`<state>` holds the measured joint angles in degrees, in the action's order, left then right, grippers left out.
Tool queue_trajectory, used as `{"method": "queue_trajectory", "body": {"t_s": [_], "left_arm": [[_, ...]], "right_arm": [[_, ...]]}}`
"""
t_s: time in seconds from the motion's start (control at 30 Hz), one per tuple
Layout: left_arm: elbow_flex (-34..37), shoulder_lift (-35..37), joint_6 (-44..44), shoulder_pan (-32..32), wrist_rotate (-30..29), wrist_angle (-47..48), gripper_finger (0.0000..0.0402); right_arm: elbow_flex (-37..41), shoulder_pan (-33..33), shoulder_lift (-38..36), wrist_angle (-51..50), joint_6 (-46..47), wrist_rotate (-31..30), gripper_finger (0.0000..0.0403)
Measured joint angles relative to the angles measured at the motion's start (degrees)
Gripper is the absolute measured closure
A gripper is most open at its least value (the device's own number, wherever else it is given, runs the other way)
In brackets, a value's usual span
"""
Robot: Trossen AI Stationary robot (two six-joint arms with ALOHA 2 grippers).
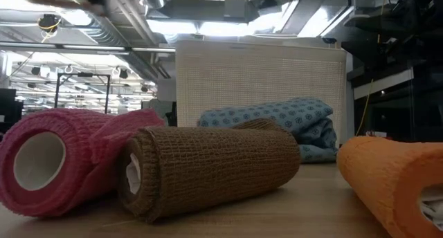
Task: Pick & Place Medicine items
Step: Put the yellow pill bottle into the blue basket
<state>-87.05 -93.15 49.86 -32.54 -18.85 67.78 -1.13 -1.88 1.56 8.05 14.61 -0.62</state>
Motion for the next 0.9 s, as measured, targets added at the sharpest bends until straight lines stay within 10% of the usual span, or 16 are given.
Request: {"method": "queue_trajectory", "body": {"t_s": [0.9], "left_arm": [[23.5, 0.4, 65.2, -24.8, 0.7, -2.8, 0.0288]], "right_arm": [[0.0, 0.0, 0.0, 0.0, 1.0, 0.0, 0.0136]]}}
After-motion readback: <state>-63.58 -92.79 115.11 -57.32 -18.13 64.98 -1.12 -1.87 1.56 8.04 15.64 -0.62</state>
